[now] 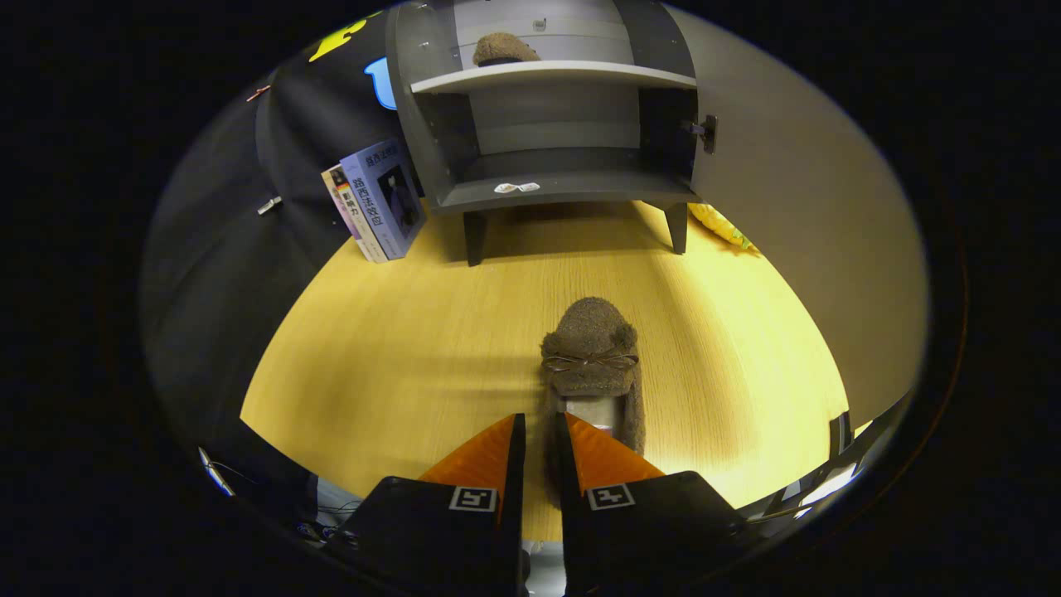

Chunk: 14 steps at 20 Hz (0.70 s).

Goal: Open the shoe cabinet door, grab the shoes and put them into the shoe cabinet, then close the shoe cabinet door.

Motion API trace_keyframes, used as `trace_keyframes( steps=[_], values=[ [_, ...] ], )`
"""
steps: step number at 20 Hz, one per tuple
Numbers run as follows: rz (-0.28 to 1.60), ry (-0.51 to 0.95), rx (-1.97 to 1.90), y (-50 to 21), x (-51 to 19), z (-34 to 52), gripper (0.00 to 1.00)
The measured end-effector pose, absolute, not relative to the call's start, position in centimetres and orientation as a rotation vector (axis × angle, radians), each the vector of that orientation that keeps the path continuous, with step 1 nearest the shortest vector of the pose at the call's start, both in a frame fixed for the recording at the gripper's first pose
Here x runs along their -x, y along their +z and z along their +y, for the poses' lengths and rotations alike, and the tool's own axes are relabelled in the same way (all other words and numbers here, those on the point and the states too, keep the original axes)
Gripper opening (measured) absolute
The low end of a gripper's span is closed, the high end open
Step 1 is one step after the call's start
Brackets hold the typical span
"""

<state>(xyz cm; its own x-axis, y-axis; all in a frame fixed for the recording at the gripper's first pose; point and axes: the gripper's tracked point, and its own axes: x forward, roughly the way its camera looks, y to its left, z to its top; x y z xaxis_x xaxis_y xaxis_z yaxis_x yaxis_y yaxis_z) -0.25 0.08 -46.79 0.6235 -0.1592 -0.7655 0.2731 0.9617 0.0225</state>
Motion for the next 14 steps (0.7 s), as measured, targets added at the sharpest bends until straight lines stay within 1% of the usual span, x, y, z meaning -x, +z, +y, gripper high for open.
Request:
trace_keyframes(
  steps=[5, 11, 14],
  values=[
    [0.895, -0.276, -0.150, -50.8, -1.3, -0.7, 0.25],
    [0.884, -0.289, -0.106, -53.0, -4.0, -2.5, 0.25],
    [0.870, -0.287, -0.093, -53.4, -5.4, -3.3, 0.30]
  ],
)
